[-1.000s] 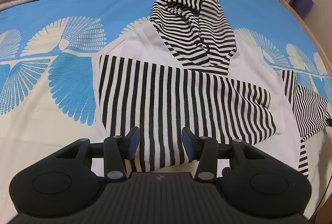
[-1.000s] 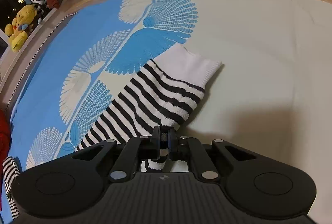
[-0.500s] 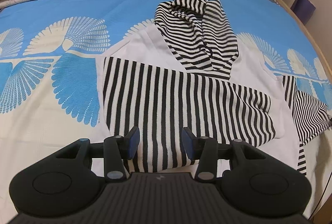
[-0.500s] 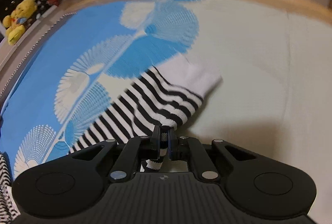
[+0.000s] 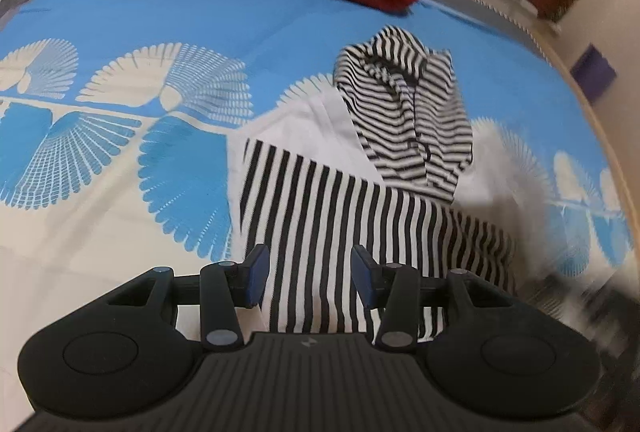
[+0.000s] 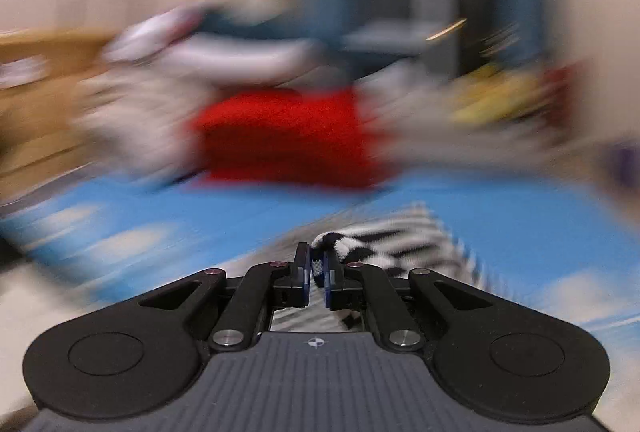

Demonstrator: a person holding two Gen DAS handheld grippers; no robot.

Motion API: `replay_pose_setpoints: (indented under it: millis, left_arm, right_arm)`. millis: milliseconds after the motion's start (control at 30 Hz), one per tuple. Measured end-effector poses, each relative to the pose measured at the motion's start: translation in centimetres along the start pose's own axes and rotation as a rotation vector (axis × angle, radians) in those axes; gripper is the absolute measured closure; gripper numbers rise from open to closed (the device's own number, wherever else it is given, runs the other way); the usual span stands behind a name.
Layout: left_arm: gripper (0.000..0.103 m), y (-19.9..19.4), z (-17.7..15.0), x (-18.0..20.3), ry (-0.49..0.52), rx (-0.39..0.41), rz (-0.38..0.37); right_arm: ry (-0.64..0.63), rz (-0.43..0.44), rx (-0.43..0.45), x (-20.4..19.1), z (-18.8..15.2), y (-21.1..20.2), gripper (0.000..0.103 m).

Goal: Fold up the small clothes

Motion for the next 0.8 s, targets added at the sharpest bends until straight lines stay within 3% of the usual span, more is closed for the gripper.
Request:
replay_pose_setpoints:
  millis: [100,200,267,333,400,500,600,800]
  left_arm:
    - [0.054,-0.5,0.6,-1.0,-0.033,0.005,-0.006]
    - [0.054,-0.7,1.0,-1.9,-0.057,0.003,-0.003]
    - [0.054,-0.5,0.9,-2.1,-0.067,-0.003,0.0]
    - [0.054,-0.2,0.7,-1.9,-0.067,-0.013,0.0]
    - [0.054,0.5,0.0,-1.2,-0.052,-0.03,-0.004]
    - [0.054,1.4,-1.5,1.2,0.005,-0.067,-0.037]
    - [0.054,2.5,-3.5,4.5,0.076,-0.105,-0.086]
    - [0.053,6.8,-8.4,9.5,0.171,-0.221,-0.13]
  right_arm:
    - [-0.025,0.128,-0.226,-4.1,-3.0,2.0,0.092]
    - [0.008,0.088,-0.368,-3.8,-4.2,1.5,0.084]
    - [0.091,0.027,-0.386,-1.5,-4.1,0.5,0.07]
    - [0.22,-0.018,-0.366,1.4,-4.3,0.0,0.063]
    - [0.345,-0.08,-0.353,4.3,-5.5,-0.1,0.063]
    - [0.516,-0.223,-0.41,8.7,-8.4,-0.3,0.062]
    - [0.66,-0.214,-0.393,11.5,-9.8,-0.7,0.063]
    - [0.675,-0.196,-0.449,12.5,-13.1,-0.6,0.063]
Point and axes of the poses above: each gripper's, at about its wrist camera, not at the fingertips, and y roughly the way its jaws point, x to its right, z to its top, the point moved 7 cm from there along y, roughly the way its jaws point, and after that the axes turned 10 degrees about -y, right-handed, at the moved point
